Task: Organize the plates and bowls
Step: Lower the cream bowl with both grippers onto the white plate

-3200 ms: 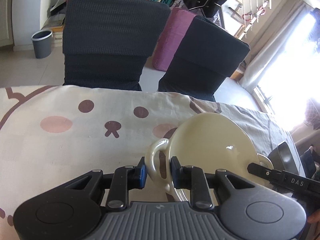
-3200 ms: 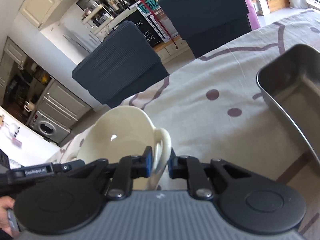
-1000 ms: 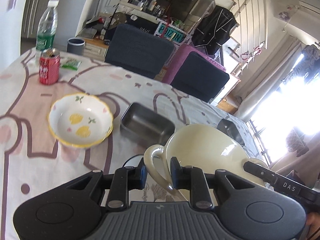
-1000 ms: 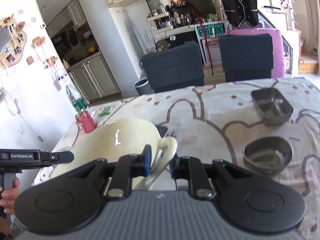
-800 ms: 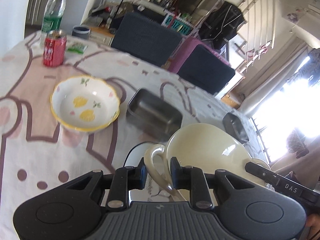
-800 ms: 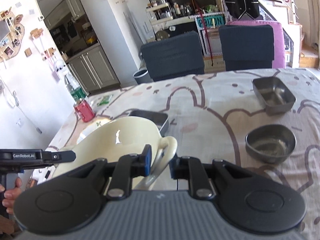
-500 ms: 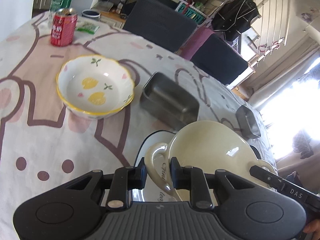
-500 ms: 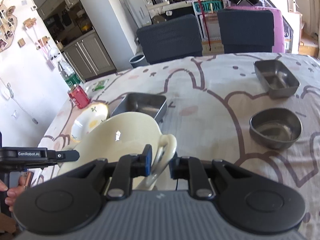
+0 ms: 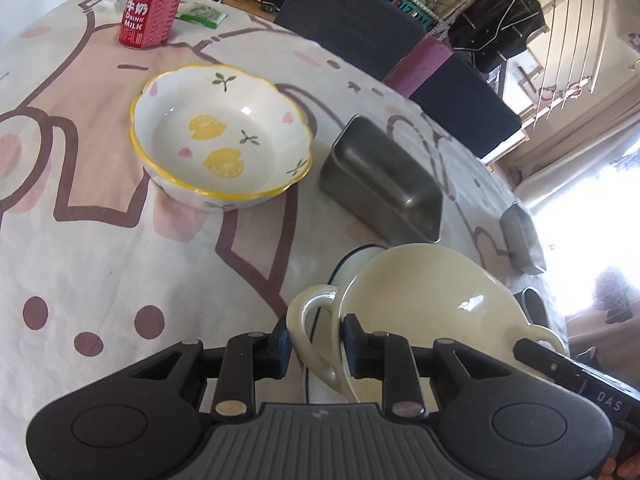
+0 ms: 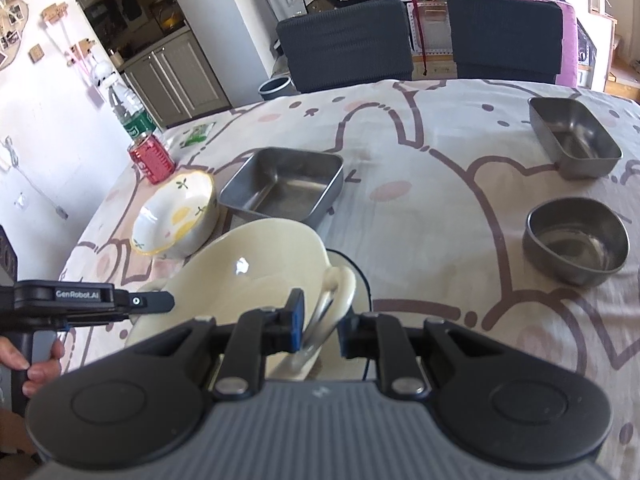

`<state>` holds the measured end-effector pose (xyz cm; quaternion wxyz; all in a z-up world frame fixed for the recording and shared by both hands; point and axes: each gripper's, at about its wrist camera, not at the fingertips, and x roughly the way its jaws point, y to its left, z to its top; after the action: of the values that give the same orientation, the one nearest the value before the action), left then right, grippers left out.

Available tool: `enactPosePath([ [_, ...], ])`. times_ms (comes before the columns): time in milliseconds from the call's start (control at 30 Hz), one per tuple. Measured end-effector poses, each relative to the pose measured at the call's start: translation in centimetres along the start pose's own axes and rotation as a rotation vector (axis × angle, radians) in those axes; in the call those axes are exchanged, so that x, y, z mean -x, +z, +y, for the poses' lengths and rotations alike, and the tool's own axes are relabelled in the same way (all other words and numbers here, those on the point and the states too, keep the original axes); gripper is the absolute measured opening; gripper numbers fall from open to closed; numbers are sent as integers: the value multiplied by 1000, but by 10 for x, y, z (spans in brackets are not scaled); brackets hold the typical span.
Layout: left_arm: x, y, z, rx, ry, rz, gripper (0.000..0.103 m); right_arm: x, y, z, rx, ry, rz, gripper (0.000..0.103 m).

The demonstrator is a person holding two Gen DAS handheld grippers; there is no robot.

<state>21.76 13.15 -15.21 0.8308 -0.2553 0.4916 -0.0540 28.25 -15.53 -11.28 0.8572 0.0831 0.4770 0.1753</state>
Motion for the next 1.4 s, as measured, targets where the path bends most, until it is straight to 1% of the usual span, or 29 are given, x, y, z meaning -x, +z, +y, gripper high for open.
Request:
enactPosePath([
  [233,-7,0,5,14,6,17,29,-9,2,2,8,-15,26,20],
  [467,-8,0,4,4,9,16,29,-12,3,1,10,-15,27,20],
  [633,-9,0,1,-7,25,20,29,-17,2,-4,-13,-12,69,21],
  [833,-9,0,-2,-29,41,21,30,-20,1,-4,-22,-11,97,21],
  [933,-10,-1,-3,-33,51,21,32,-21,0,-5,-39,-5,110,21],
  [967,-11,-1,-5,-50,62,24,32,-21,0,-5,-36,-7,111,21],
  [1100,-13,-6,-23,-198,135,15,36,-22,-1,-2,-11,-24,120,21],
  [1133,-13,-6,-25,-219,146,13,36,-22,0,-3,-14,-21,122,21],
  [1400,-13,-7,-26,-237,158,11,36,-22,0,-5,-20,-17,131,21],
])
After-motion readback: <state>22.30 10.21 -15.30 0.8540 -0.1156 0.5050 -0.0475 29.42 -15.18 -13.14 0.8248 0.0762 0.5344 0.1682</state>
